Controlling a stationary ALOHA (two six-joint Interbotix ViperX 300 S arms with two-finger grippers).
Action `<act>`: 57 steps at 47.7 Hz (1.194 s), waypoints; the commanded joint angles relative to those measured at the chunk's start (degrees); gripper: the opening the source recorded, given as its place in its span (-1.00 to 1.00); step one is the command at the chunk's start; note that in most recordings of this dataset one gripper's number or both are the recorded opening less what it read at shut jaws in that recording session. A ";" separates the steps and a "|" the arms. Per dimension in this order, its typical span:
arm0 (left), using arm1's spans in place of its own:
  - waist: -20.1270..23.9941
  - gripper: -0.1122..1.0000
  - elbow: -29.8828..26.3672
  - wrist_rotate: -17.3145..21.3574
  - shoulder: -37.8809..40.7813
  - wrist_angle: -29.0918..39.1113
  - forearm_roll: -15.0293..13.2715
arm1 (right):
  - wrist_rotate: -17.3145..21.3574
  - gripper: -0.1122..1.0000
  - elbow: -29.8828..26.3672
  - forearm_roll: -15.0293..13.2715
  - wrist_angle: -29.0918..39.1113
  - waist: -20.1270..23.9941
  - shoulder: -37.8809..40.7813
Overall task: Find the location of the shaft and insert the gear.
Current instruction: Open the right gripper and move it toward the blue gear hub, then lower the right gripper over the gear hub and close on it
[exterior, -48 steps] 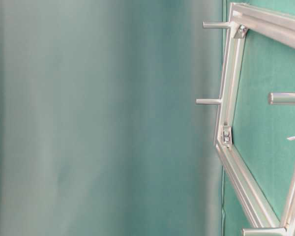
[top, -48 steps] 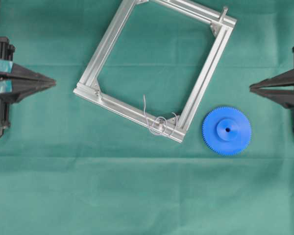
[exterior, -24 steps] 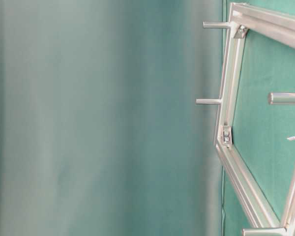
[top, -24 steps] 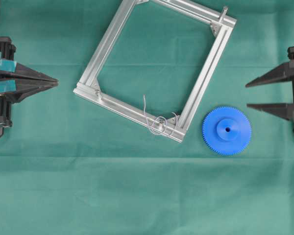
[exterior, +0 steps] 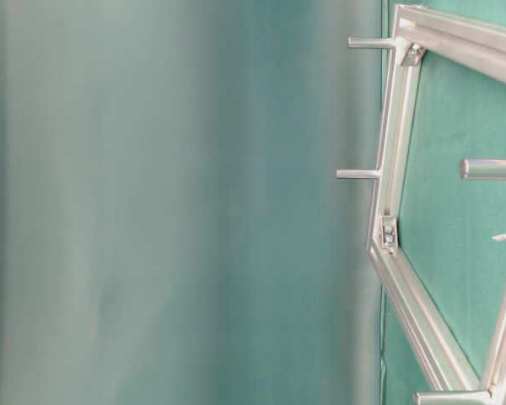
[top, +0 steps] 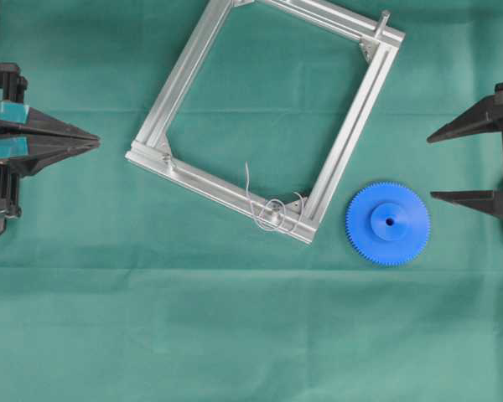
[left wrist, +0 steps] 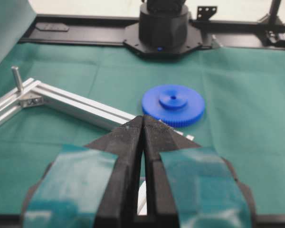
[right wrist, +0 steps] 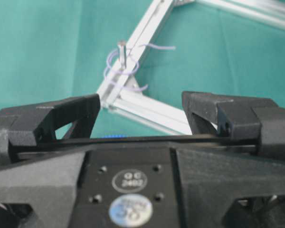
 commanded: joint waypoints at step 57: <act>0.18 -0.78 -1.58 0.00 0.53 1.14 -0.09 | 9.14 0.88 -9.58 1.05 19.25 4.57 23.38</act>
